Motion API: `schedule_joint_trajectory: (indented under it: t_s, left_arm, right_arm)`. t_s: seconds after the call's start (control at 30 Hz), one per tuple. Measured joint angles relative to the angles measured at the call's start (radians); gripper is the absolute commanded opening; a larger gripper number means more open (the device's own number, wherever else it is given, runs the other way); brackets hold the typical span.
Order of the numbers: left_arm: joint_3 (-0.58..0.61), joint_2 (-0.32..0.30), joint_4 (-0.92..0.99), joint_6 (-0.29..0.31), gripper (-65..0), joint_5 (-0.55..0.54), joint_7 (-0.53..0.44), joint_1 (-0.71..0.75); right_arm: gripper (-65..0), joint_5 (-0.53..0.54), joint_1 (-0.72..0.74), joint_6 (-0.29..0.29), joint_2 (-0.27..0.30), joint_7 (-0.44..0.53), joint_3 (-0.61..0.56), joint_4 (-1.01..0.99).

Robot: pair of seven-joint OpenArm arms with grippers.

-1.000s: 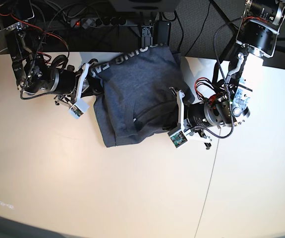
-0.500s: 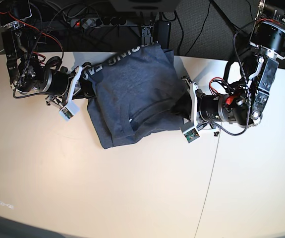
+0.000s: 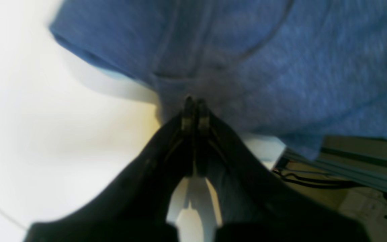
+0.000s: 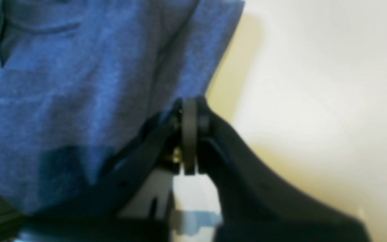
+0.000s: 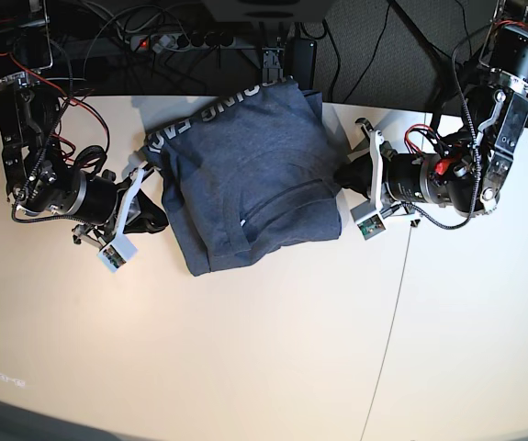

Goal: Fold the T-shirt properly
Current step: 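Grip both sides of the folded shirt and square it into a rectangle, then release the shirt and withdraw both grippers from its sides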

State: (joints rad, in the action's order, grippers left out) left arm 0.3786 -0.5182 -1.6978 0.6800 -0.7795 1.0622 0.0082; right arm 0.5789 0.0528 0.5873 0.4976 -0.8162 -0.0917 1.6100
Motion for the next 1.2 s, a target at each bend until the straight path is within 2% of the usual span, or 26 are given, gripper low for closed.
schedule_joint_trajectory:
  t_s: [0.2, 0.3, 0.43, 0.67, 0.97, 1.2]
  left_arm:
    - [0.000, 0.009, 0.012, 0.000, -65.0, 0.082, -0.113, 0.019]
    - [0.000, 0.050, 0.027, 0.000, -65.0, 0.161, -0.114, 0.019]
    - [0.000, 0.096, 0.069, -0.002, -65.0, 0.189, -0.148, 0.016]
    - [0.000, 0.119, 0.220, 0.013, -65.0, 0.178, -0.204, -0.079]
    - [0.000, 0.116, 0.246, 0.014, -65.0, 0.175, -0.172, -0.154]
    - [0.000, 0.114, 0.248, 0.014, -65.0, 0.078, -0.133, -0.202]
  right_arm:
    - [-65.0, 0.010, 0.000, 0.000, -0.034, -0.016, -0.003, -0.055]
    - [-65.0, 0.027, 0.000, 0.000, -0.041, -0.045, -0.002, -0.070]
    - [-65.0, 0.061, -0.011, 0.000, -0.047, -0.060, -0.002, -0.069]
    - [-65.0, 0.064, -0.071, 0.000, -0.047, -0.048, -0.002, -0.069]
    - [-65.0, 0.079, -0.102, 0.000, -0.047, -0.035, 0.000, -0.065]
    - [-65.0, 0.074, -0.103, 0.000, -0.047, -0.025, 0.002, -0.063]
